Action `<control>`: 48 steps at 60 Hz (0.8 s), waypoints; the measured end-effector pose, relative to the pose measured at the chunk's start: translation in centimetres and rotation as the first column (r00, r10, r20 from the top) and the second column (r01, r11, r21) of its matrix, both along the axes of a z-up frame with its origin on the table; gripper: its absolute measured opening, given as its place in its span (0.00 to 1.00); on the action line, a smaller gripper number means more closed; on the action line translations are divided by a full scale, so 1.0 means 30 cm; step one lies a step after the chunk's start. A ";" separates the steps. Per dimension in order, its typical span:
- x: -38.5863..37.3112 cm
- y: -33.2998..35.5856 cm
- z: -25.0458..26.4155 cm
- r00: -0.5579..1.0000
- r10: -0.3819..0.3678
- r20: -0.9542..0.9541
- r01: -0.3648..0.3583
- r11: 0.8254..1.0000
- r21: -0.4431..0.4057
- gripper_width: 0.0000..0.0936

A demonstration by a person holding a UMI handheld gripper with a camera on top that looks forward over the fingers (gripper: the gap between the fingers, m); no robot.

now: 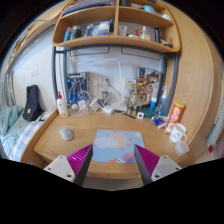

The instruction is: Arrange mouse

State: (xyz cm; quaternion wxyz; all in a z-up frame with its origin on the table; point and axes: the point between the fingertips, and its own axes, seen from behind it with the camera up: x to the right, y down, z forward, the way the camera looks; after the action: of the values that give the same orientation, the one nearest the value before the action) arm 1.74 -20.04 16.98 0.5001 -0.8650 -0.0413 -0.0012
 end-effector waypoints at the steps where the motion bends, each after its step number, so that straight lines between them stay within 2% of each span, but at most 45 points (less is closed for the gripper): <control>1: -0.015 0.003 -0.029 1.000 -0.002 -0.001 0.002 1.000 -0.013 0.88; 13: -0.279 0.013 -0.262 1.000 0.003 -0.003 -0.003 0.991 -0.132 0.88; 22: -0.531 0.068 -0.398 1.000 0.024 -0.013 -0.026 0.977 -0.213 0.90; 32: -0.767 0.189 -0.478 0.997 0.008 -0.077 -0.026 0.970 -0.240 0.89; 48: -0.887 0.397 -0.607 1.000 -0.015 -0.005 0.012 0.946 -0.324 0.89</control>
State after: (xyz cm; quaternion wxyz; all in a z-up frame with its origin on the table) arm -24.88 -8.14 -1.24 0.3512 -0.9357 -0.0333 0.0053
